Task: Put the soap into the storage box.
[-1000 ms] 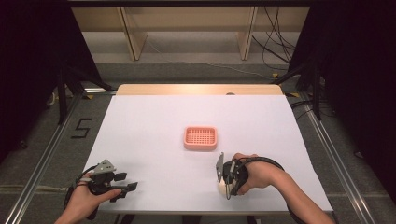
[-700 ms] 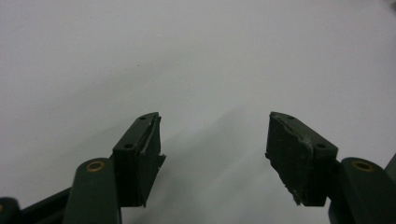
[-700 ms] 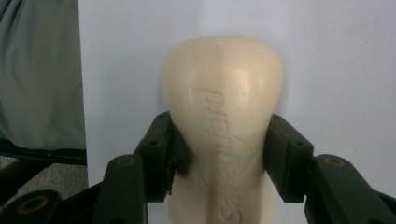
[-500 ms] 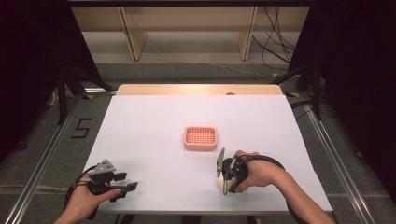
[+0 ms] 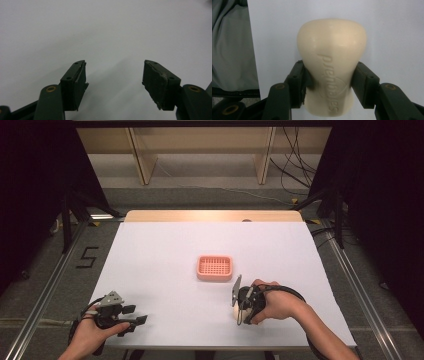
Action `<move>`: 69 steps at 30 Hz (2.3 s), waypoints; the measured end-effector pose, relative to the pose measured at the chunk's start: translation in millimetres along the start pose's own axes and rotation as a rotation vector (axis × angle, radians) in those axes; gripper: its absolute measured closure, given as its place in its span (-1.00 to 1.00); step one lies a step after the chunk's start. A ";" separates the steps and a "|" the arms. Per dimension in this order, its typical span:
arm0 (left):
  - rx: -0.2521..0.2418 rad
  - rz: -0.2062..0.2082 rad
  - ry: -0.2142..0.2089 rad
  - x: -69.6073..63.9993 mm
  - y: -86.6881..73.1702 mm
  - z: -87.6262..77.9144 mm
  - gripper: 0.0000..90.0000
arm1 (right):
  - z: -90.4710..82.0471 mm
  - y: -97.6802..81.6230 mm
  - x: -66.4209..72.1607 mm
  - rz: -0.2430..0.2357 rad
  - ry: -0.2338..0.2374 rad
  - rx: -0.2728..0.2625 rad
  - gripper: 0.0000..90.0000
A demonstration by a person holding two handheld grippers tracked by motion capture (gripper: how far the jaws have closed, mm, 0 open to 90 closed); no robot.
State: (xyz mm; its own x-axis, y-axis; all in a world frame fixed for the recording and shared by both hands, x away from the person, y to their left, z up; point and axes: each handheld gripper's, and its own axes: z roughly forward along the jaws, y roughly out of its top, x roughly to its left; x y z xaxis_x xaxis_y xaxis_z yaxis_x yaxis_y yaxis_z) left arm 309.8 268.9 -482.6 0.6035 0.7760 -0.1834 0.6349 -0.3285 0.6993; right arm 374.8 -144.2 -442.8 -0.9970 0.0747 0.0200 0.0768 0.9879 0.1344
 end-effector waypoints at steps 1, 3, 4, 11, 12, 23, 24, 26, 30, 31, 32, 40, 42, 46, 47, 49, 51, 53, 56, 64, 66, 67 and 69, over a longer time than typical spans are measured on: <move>0.000 -0.001 -0.001 -0.1 0.0 0.0 -0.22 | -1.4 -0.2 1.0 0.022 0.005 0.010 0.12; -0.001 -0.003 -0.002 -0.2 0.0 0.1 -0.22 | -1.7 -0.1 0.1 0.024 0.007 0.014 0.12; 0.002 0.003 -0.005 0.0 0.1 -0.4 -0.22 | -2.8 -0.1 1.7 0.059 0.005 0.029 0.12; 0.003 0.000 -0.005 -0.3 0.0 -0.6 -0.22 | -4.0 1.1 0.6 0.053 0.003 0.031 0.12; 0.003 0.001 -0.005 -0.2 0.0 -0.6 -0.22 | -4.5 1.5 0.0 0.039 -0.003 0.027 0.12; 0.007 0.009 -0.008 0.2 0.0 -0.3 -0.22 | -14.2 -2.1 -2.1 0.104 -0.017 -0.056 0.12; 0.008 0.008 -0.009 0.1 0.2 -0.1 -0.22 | -16.8 -2.9 -0.7 0.140 -0.036 -0.041 0.12; 0.008 0.007 -0.009 -0.1 0.1 -0.1 -0.22 | -19.3 -4.8 -4.1 0.117 -0.047 -0.055 0.12; 0.009 0.008 -0.008 0.1 0.2 -0.1 -0.22 | -22.9 -7.6 -6.3 0.138 -0.058 -0.098 0.12; 0.009 0.007 -0.009 0.0 0.1 -0.1 -0.22 | -24.0 -7.6 -4.5 0.174 -0.056 -0.102 0.12; 0.010 0.007 -0.009 -0.1 0.1 -0.1 -0.22 | -24.6 -8.7 -7.6 0.143 -0.064 -0.110 0.12; 0.010 0.002 -0.001 -0.5 0.1 0.3 -0.22 | -31.1 -11.8 -9.8 0.181 -0.080 -0.176 0.12; 0.010 0.007 -0.008 -0.4 0.2 0.0 -0.22 | -33.2 -12.8 -10.4 0.195 -0.081 -0.177 0.12; 0.009 0.006 -0.008 -0.3 0.1 0.0 -0.22 | -35.2 -14.2 -12.5 0.189 -0.089 -0.188 0.12; 0.008 0.004 -0.007 -0.4 0.1 0.2 -0.22 | -35.7 -14.6 -12.7 0.195 -0.091 -0.191 0.12; 0.009 0.006 -0.008 -0.2 0.1 0.0 -0.22 | -36.9 -15.3 -13.2 0.210 -0.092 -0.192 0.12; 0.010 0.007 -0.009 -0.1 0.1 -0.1 -0.22 | -37.8 -15.6 -14.5 0.221 -0.097 -0.192 0.12; 0.010 0.008 -0.008 0.0 0.0 -0.2 -0.22 | -37.4 -15.5 -16.7 0.200 -0.101 -0.205 0.12; 0.002 0.000 -0.007 -0.5 0.0 0.4 -0.22 | -38.4 -15.7 -16.2 0.241 -0.106 -0.200 0.12; 0.008 0.010 -0.007 0.2 0.1 -0.4 -0.22 | -41.5 -16.7 -22.4 0.230 -0.119 -0.214 0.12; 0.009 0.010 -0.010 0.4 0.2 -0.3 -0.22 | -42.7 -17.4 -22.7 0.252 -0.127 -0.216 0.12; 0.007 0.010 -0.009 0.3 0.2 -0.1 -0.22 | -42.5 -17.4 -25.2 0.217 -0.129 -0.230 0.12; 0.008 0.010 -0.009 0.4 0.2 -0.1 -0.22 | -43.6 -17.6 -26.2 0.225 -0.111 -0.217 0.12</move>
State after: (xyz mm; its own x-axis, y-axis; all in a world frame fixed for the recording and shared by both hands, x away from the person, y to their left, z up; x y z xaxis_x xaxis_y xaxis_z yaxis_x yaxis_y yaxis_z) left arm 310.1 269.2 -482.5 0.6143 0.7676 -0.1827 0.6323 -0.3404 0.6959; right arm 399.9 -169.5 -402.5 -0.9489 0.3138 -0.0336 0.2834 0.8939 0.3472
